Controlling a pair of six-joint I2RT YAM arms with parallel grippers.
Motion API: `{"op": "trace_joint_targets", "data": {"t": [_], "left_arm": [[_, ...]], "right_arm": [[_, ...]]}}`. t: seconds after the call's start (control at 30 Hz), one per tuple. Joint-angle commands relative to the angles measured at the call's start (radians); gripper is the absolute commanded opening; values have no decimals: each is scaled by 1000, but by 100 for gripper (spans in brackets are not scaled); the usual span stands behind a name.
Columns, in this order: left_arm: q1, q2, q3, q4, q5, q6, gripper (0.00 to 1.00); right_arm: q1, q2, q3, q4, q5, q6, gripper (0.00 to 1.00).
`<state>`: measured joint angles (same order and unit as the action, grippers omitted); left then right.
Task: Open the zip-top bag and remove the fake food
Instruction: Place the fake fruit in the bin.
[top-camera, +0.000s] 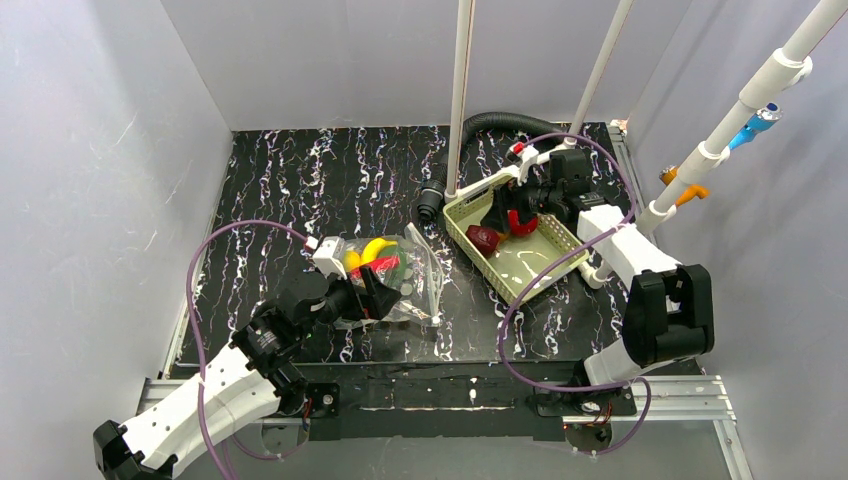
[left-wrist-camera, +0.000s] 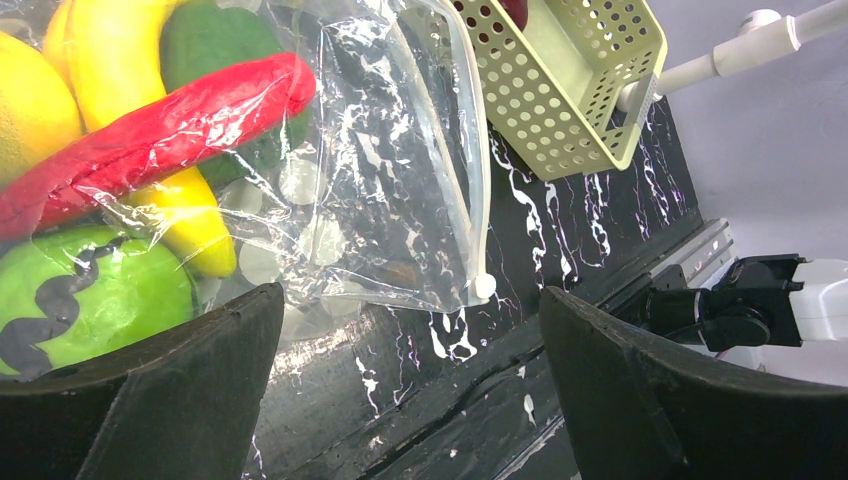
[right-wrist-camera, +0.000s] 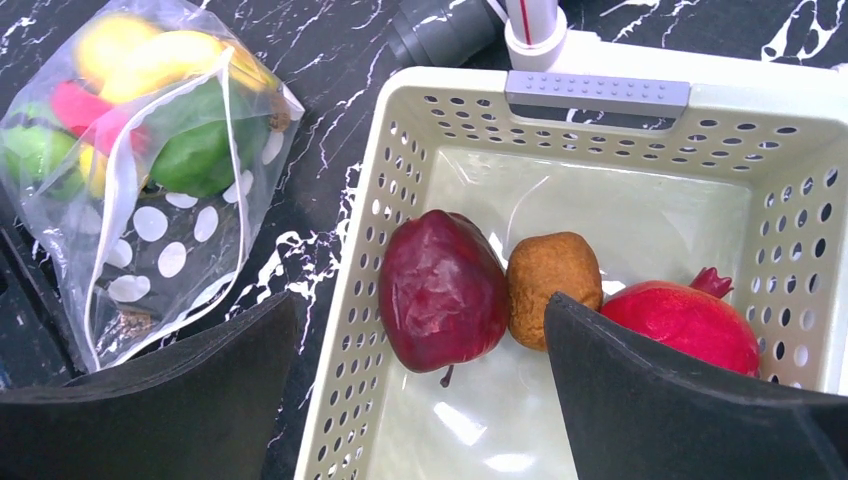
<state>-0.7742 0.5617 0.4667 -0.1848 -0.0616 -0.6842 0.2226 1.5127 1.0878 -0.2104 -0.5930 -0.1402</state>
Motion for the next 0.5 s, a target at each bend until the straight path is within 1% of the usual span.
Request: {"op": "trace_joint_targets", "data": {"t": [0.0,0.1,0.23,0.47], "left_arm": [[4,-8,-11,14,3,4,100],[4,-7,-13,17,0,5,99],[4,-8,-13,14,-3,9,99],[4,-26,5,-26,-32,25,99]], "right_arm": [[-6,-40,-4,13,-58,-32,98],[-6,-54,-8,13,-79,-40,98],[-6,-82,-16,8,-142,-66,98],[-6,-107,-28,6,-220,-86,98]]}}
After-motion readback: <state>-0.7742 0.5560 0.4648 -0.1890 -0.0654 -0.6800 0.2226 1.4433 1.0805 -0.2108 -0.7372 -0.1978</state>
